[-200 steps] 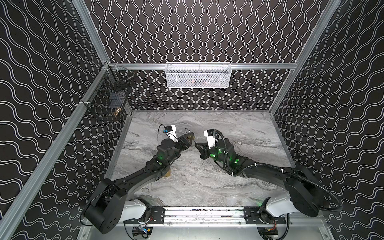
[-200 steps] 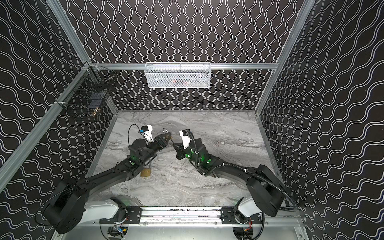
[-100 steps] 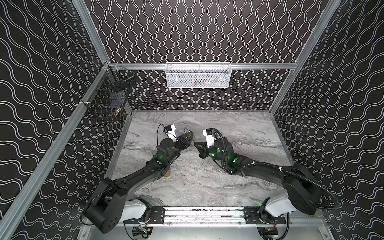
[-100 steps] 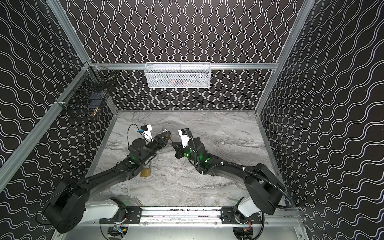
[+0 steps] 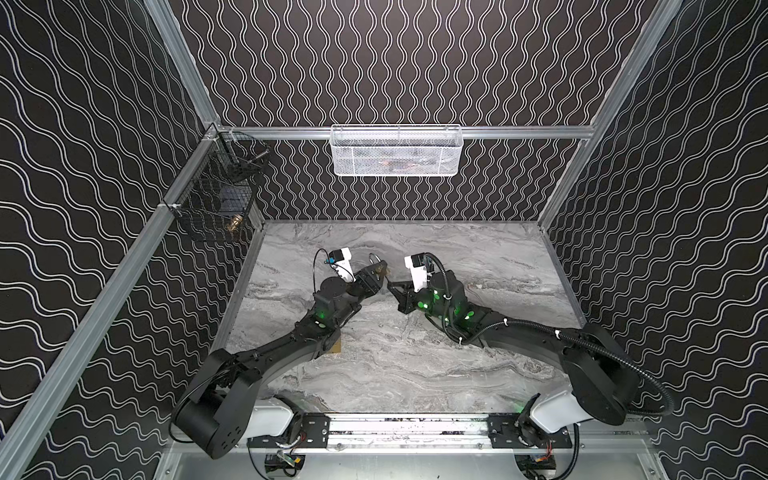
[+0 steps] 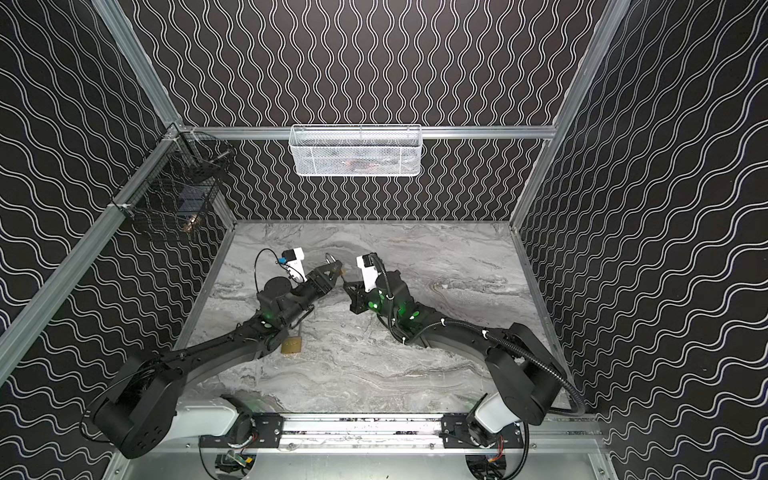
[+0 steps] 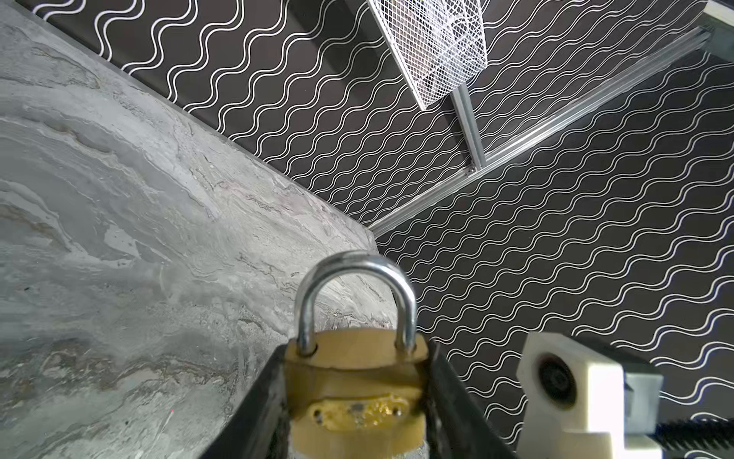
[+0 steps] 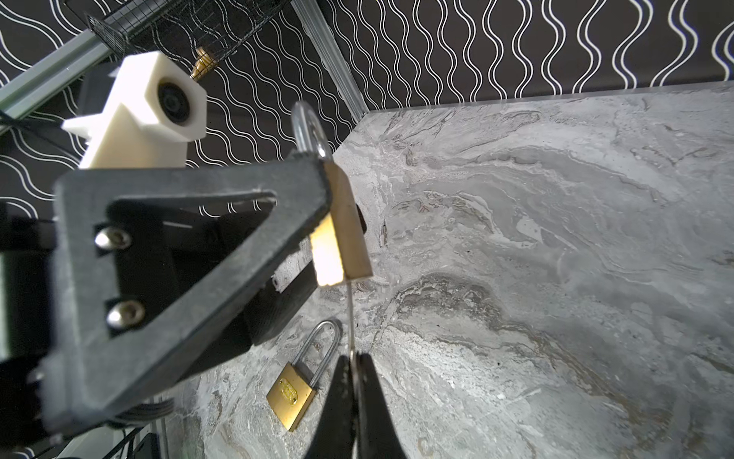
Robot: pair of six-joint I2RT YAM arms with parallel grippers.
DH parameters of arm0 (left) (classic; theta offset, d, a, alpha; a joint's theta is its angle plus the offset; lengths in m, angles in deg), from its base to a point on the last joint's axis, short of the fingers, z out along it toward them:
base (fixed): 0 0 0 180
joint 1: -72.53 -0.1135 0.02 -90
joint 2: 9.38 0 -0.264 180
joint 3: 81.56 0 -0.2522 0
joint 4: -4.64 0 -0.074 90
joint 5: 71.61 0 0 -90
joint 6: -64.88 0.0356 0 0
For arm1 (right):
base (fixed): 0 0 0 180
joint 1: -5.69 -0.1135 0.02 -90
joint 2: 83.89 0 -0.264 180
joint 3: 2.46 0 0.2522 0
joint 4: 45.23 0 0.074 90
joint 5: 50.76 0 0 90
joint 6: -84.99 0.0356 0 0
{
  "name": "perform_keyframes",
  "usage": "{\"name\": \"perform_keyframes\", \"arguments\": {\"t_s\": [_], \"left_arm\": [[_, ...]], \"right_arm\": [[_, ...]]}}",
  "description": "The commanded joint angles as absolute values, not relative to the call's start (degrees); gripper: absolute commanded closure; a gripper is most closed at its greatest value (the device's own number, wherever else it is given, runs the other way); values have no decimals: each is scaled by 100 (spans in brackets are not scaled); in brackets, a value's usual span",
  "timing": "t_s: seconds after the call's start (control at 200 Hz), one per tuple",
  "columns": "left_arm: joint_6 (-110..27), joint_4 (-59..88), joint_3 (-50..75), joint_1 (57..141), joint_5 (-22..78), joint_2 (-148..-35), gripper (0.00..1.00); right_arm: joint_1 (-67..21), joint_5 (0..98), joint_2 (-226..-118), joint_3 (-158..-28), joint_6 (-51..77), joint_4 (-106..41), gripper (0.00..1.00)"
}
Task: Unlock with the key
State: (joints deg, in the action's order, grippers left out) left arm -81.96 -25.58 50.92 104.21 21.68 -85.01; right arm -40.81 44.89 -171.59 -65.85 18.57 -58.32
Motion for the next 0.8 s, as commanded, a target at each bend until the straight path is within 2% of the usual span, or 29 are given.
{"name": "perform_keyframes", "arguments": {"t_s": [0.0, 0.32, 0.46, 0.586, 0.796], "left_arm": [[-8256, -2950, 5016, 10422, 2822, -8519, 99], [-8009, -2140, 4903, 10419, 3166, -8550, 100], [-8266, -2371, 5065, 10430, 3265, -8605, 100], [-8570, -2406, 5081, 10470, 3021, -8566, 100], [-9295, -1111, 4718, 10791, 2200, -8669, 100]], "right_arm": [[-4081, 4557, -17183, -6675, 1934, -6074, 100], [-3939, 4274, -16865, -6639, 1774, -5982, 100], [-3941, 4205, -16891, -6590, 1804, -6105, 100], [-3944, 4160, -16947, -6474, 1923, -6307, 100], [-4060, 3899, -17133, -6395, 2130, -6504, 100]]}}
